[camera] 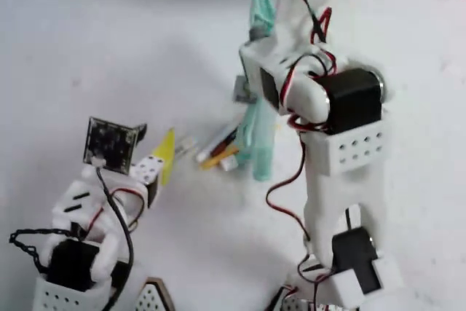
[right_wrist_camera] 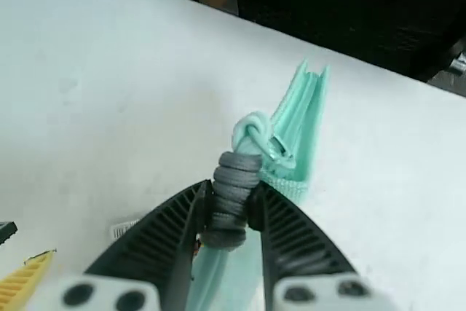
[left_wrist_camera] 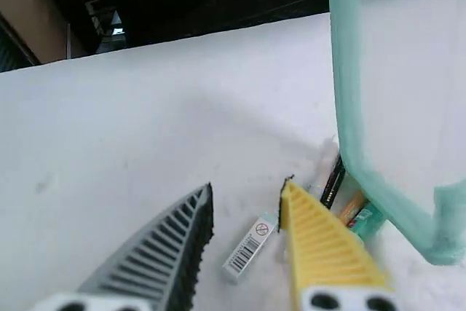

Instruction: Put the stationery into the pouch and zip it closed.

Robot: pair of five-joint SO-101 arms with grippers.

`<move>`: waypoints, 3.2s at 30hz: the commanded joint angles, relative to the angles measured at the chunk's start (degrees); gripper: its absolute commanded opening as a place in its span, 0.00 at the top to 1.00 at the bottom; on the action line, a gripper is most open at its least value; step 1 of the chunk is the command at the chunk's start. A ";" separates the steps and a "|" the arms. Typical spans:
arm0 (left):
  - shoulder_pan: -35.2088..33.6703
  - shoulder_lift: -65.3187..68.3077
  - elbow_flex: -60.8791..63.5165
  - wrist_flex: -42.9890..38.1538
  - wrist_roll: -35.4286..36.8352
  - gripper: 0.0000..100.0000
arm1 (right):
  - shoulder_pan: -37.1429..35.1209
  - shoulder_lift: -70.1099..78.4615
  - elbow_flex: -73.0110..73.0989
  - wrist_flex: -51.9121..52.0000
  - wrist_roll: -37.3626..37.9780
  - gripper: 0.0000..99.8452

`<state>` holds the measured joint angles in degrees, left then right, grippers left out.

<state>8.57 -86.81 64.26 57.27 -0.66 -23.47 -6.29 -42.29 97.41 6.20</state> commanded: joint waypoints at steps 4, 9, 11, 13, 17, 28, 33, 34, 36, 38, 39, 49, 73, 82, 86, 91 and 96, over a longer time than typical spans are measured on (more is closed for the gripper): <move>2.07 -0.92 -2.90 -0.44 -0.26 0.80 | -6.55 -9.71 10.73 1.10 0.18 0.98; 2.07 -0.92 -2.90 -0.44 -0.26 0.80 | -10.77 -14.02 16.09 1.10 0.62 0.98; 2.07 -0.92 -2.90 0.00 -0.26 0.80 | -10.95 -14.81 17.14 1.10 0.70 0.98; 2.07 -0.92 -2.90 0.97 -0.26 0.80 | -10.86 -15.08 17.32 1.01 2.11 0.98; 1.71 -1.01 -2.90 1.67 -0.26 0.80 | -11.03 -15.16 17.32 1.01 13.19 0.98; 1.63 -1.01 -0.70 2.46 -0.44 0.80 | -6.73 -15.43 17.58 1.27 26.90 0.98; 1.98 -1.36 -0.97 2.81 -0.44 0.80 | -5.23 -15.43 22.15 1.19 27.08 0.98; 1.98 -2.07 -0.97 2.81 -0.35 0.80 | -5.41 -15.43 23.30 1.19 27.16 0.98; 1.98 -4.62 -1.14 3.69 -0.35 0.79 | -5.67 -15.43 24.97 1.19 27.16 0.98; 2.07 -8.22 -2.46 5.80 -0.26 0.77 | -5.67 -15.52 25.58 1.19 27.16 0.98; 2.07 -10.07 -3.16 6.42 -0.26 0.76 | -5.67 -15.52 25.58 1.19 27.16 0.98; 11.03 -13.67 -3.87 6.42 -0.26 0.76 | -9.71 -15.52 25.67 1.27 26.64 0.98; -0.92 -14.02 2.55 4.40 3.87 0.76 | -1.89 -26.59 4.04 -0.92 15.91 0.98; -0.92 -14.02 2.73 4.40 3.87 0.76 | 0.04 -26.59 4.75 1.10 12.40 0.98; -0.92 -14.02 2.73 4.40 3.87 0.76 | -0.04 -27.12 9.67 1.10 12.40 0.98; -1.01 -14.02 2.73 4.48 3.87 0.76 | 0.22 -27.12 17.14 1.10 12.40 0.98; -0.75 -14.02 2.55 4.48 3.78 0.76 | 0.22 -27.12 21.10 1.10 12.22 0.98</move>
<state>8.04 -100.35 67.52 61.14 2.51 -23.56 -32.57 -21.98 97.41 19.12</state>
